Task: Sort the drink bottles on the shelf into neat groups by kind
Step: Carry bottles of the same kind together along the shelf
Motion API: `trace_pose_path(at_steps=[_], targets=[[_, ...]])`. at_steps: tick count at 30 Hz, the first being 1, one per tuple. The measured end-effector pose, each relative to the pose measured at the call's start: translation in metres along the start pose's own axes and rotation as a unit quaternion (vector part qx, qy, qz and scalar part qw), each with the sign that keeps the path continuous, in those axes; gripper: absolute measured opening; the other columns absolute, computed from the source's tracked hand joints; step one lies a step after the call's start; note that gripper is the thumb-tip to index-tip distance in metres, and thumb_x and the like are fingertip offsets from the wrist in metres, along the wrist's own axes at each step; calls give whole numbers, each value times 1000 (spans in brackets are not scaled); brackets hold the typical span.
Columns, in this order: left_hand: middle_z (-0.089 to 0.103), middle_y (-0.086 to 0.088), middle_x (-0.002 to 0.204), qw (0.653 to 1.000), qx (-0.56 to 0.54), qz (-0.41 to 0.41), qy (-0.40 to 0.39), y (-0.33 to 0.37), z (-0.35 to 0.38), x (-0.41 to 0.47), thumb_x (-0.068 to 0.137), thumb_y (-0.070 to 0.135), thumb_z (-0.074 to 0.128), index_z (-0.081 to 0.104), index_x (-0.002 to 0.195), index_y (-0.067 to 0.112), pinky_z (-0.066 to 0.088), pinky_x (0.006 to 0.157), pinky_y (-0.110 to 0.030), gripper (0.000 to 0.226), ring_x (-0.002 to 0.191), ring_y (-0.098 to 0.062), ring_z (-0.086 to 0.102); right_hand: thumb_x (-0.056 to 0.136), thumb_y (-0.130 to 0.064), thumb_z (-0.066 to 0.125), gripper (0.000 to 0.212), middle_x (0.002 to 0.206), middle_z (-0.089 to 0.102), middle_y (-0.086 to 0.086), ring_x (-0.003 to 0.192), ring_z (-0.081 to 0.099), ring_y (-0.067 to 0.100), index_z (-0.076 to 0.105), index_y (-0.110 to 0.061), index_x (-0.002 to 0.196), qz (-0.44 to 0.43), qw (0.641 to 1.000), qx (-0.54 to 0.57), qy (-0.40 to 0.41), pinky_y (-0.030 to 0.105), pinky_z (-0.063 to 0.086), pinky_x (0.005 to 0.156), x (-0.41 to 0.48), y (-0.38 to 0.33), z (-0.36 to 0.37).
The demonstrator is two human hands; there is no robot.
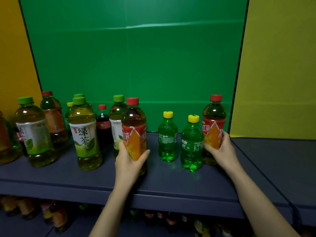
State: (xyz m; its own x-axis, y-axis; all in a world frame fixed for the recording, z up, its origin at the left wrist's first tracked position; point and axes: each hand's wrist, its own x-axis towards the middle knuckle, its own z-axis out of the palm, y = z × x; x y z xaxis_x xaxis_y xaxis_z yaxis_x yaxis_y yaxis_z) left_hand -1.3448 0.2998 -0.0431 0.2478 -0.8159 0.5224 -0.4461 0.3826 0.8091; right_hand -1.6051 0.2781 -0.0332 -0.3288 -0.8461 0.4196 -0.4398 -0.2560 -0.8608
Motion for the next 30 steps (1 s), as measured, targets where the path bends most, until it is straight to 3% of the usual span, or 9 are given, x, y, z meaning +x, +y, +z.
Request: trace_pose_path(at_steps=[5, 8, 11, 15, 20, 28, 30], targets=[[55, 1, 106, 999, -43, -1, -10, 2, -6, -8, 74, 28, 75, 34, 112, 26, 45, 82, -31, 56, 95, -20, 55, 72, -18, 77, 60, 111, 54, 12, 97, 53, 25, 39, -7, 118, -2, 997, -7, 83, 33, 40, 81, -10, 0, -10], [60, 3, 101, 998, -64, 4, 1, 1, -15, -18, 72, 27, 75, 42, 107, 21, 46, 75, -24, 48, 91, -13, 59, 72, -13, 77, 57, 104, 53, 8, 92, 51, 22, 41, -9, 117, -17, 993, 28, 112, 31, 37, 80, -27, -6, -27], [61, 11, 99, 995, -94, 20, 18, 2, -29, -30, 71, 24, 76, 44, 99, 31, 48, 72, -16, 42, 87, -1, 60, 72, -13, 76, 59, 106, 56, 6, 95, 54, 23, 43, -14, 121, -22, 991, 90, 100, 35, 39, 83, -45, -15, -36], [61, 13, 102, 991, -123, 30, 48, 4, -58, -44, 69, 21, 75, 44, 107, 32, 48, 72, -6, 49, 89, 9, 60, 69, -14, 76, 58, 97, 60, -3, 87, 57, 16, 45, -23, 118, -26, 987, 148, 47, 36, 42, 84, -71, -43, -29], [63, 9, 98, 990, -111, 28, 85, 0, -117, -51, 62, 31, 73, 46, 99, 36, 51, 70, -12, 46, 86, 3, 62, 65, -12, 76, 51, 96, 63, -3, 86, 61, 14, 51, -29, 107, -32, 972, 219, -73, 25, 43, 71, -102, -92, 18], [63, 9, 95, 985, -35, 8, 168, -35, -263, -71, 62, 28, 72, 46, 98, 36, 51, 64, -12, 45, 82, 3, 63, 45, -33, 90, 68, 98, 66, -4, 87, 64, 13, 52, -32, 101, -24, 930, 280, -236, 26, 47, 74, -170, -157, 150], [64, 7, 94, 982, -17, -14, 187, -48, -309, -78, 62, 29, 73, 46, 97, 39, 53, 64, -19, 45, 80, 0, 64, 41, -36, 81, 67, 98, 65, -6, 88, 64, 12, 51, -33, 101, -17, 919, 292, -264, 26, 46, 73, -193, -172, 192]])
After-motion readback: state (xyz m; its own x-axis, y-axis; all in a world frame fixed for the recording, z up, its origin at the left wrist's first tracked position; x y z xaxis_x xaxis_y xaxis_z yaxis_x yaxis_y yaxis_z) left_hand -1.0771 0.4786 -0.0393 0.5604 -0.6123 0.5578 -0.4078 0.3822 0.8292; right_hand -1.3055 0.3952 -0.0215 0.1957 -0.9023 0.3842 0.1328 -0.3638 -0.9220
